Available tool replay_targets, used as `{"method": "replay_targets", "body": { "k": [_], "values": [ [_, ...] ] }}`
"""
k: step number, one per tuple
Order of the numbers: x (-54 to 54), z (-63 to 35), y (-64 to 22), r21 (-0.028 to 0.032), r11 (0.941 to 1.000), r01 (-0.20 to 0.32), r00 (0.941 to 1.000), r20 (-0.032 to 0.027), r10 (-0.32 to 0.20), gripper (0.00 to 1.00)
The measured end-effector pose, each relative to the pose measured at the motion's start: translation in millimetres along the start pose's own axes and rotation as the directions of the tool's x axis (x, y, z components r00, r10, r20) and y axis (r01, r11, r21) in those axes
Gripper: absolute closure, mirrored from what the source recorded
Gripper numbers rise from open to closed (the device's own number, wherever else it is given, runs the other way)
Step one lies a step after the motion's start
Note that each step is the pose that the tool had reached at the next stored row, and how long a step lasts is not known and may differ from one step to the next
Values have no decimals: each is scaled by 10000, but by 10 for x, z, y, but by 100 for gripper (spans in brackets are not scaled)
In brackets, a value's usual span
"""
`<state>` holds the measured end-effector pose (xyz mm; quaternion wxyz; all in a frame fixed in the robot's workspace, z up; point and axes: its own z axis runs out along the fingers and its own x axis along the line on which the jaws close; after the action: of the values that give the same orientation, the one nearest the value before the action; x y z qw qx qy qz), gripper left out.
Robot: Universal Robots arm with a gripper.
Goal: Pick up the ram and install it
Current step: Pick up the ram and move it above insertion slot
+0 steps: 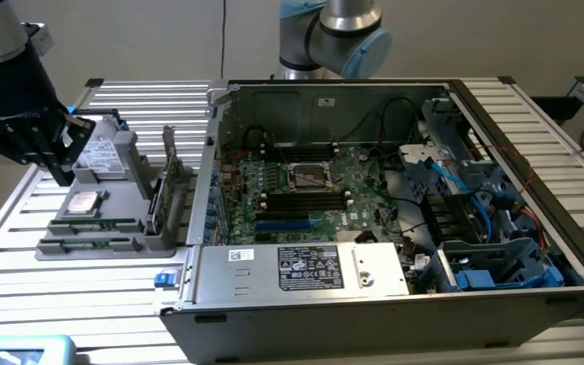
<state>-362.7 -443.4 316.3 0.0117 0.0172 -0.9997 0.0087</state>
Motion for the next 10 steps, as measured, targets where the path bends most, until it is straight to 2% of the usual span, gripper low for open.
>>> {"method": "replay_targets", "body": {
  "k": [5, 10],
  "values": [
    [4, -1, 3, 2, 10000, 3, 10000, 5, -3, 89],
    [4, 1, 5, 22, 9967, 816, 9967, 26, -816, 89]
  ]
}}
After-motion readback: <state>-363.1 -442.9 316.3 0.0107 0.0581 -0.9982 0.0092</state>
